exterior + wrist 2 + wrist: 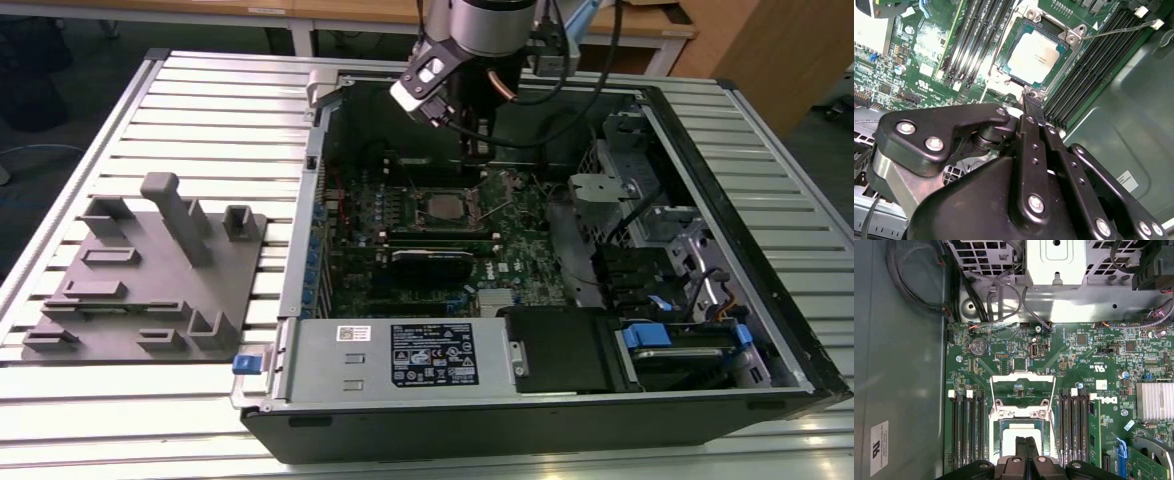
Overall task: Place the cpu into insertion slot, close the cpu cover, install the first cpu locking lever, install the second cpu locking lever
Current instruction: 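Close the cpu cover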
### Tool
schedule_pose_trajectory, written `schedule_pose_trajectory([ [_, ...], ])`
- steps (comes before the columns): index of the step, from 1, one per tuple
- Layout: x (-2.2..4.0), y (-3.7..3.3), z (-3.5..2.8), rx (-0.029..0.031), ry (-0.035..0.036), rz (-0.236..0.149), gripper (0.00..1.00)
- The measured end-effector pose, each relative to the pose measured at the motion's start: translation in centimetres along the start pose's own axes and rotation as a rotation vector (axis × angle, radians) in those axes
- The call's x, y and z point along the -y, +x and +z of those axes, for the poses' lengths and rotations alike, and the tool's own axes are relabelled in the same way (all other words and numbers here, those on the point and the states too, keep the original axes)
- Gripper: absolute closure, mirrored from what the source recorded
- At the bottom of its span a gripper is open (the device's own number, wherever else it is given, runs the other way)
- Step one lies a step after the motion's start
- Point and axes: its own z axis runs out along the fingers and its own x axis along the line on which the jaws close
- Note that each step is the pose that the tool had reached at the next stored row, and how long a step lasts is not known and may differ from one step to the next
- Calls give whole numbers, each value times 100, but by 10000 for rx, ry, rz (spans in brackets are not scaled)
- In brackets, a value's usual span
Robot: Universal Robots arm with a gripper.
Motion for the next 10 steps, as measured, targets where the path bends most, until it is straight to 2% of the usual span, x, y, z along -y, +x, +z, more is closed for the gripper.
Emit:
schedule_pose_trajectory([
  [10, -32, 1, 1, 1, 1, 0, 89],
])
